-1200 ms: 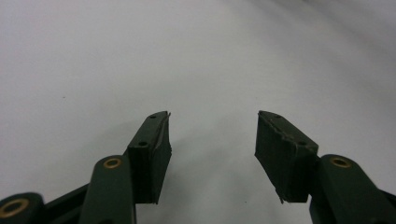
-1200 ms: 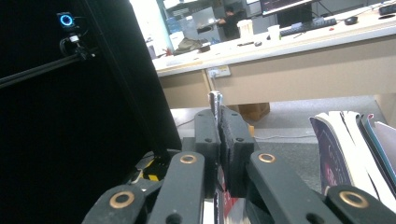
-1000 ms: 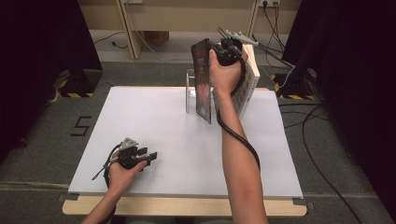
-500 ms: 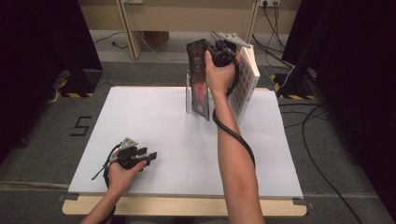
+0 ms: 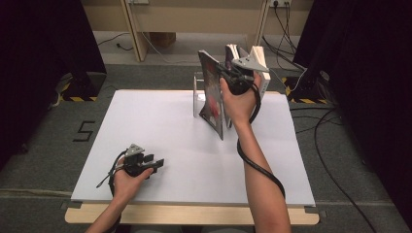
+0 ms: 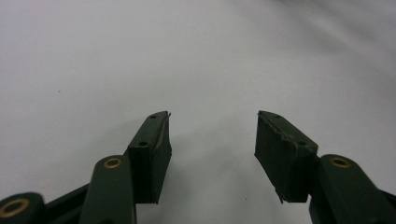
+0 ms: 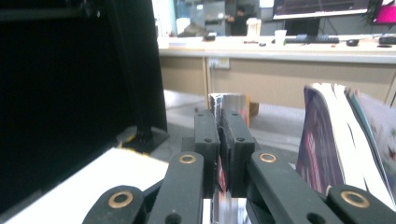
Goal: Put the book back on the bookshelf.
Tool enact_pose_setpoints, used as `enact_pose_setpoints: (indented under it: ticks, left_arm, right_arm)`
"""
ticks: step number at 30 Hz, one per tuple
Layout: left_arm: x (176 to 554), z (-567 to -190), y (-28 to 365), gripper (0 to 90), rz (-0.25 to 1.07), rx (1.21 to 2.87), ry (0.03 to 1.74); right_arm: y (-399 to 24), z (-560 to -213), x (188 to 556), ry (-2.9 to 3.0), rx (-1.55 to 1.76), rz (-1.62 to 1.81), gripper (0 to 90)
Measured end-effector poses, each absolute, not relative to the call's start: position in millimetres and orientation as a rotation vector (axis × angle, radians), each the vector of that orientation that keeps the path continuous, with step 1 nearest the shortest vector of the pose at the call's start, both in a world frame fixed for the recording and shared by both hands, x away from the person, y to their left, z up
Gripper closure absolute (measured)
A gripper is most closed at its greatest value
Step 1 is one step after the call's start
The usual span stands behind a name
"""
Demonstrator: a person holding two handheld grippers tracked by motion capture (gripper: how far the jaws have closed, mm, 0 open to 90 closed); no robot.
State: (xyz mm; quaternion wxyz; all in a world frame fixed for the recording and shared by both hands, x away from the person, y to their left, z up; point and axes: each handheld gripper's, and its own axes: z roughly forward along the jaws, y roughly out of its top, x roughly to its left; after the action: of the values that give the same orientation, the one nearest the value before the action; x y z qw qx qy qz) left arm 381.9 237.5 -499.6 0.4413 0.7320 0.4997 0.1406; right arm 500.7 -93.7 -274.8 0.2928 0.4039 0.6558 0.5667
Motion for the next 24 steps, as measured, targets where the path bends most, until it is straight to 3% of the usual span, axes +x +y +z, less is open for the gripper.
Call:
enact_pose_setpoints:
  ticks: [24]
  left_arm:
    - [381, -498, 237, 44.4, 0.349, 1.819, 1.239]
  right_arm:
    - [-126, -305, 426, 1.769, 1.097, 1.437, 85.5]
